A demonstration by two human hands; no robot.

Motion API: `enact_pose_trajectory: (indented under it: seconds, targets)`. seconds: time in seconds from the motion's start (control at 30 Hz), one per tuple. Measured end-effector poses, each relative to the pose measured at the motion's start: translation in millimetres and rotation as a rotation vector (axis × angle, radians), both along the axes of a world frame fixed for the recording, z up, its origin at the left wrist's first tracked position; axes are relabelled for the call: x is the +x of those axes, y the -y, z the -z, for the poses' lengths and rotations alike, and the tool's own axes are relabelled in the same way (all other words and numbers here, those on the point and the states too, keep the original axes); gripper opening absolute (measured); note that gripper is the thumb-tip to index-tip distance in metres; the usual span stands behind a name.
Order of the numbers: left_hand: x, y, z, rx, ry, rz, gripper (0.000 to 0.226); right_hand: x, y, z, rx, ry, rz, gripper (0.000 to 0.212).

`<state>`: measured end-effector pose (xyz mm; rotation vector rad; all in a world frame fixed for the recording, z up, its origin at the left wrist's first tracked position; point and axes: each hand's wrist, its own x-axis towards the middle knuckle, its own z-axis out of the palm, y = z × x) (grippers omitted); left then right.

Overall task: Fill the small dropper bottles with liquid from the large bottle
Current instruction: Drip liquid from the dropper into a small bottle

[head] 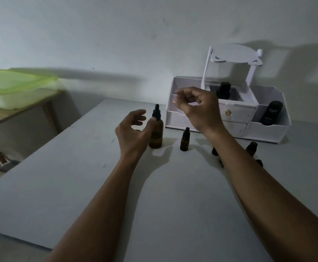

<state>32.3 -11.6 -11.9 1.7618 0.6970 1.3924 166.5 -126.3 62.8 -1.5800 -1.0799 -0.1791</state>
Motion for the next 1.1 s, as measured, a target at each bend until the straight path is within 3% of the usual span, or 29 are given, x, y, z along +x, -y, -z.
enact_pose_trajectory:
  seconds: [0.17, 0.33, 0.5, 0.83, 1.1]
  targets:
    - [-2, -24, 16, -0.239, -0.184, 0.307, 0.072, -12, -33, 9, -0.160, -0.069, -0.043, 0.034]
    - [1, -25, 18, -0.279, -0.223, 0.397, 0.052, -16, -53, 20, -0.216, -0.101, -0.030, 0.031]
    - [1, -29, 21, -0.255, -0.232, 0.401, 0.049, -17, -57, 22, -0.163, -0.064, -0.016, 0.019]
    - [2, -25, 21, -0.281, -0.229, 0.405, 0.053, -18, -61, 23, -0.117, 0.011, 0.059, 0.017]
    - [-4, -27, 23, -0.270, -0.222, 0.415, 0.060, -23, -46, -22, -0.002, -0.022, -0.065, 0.013]
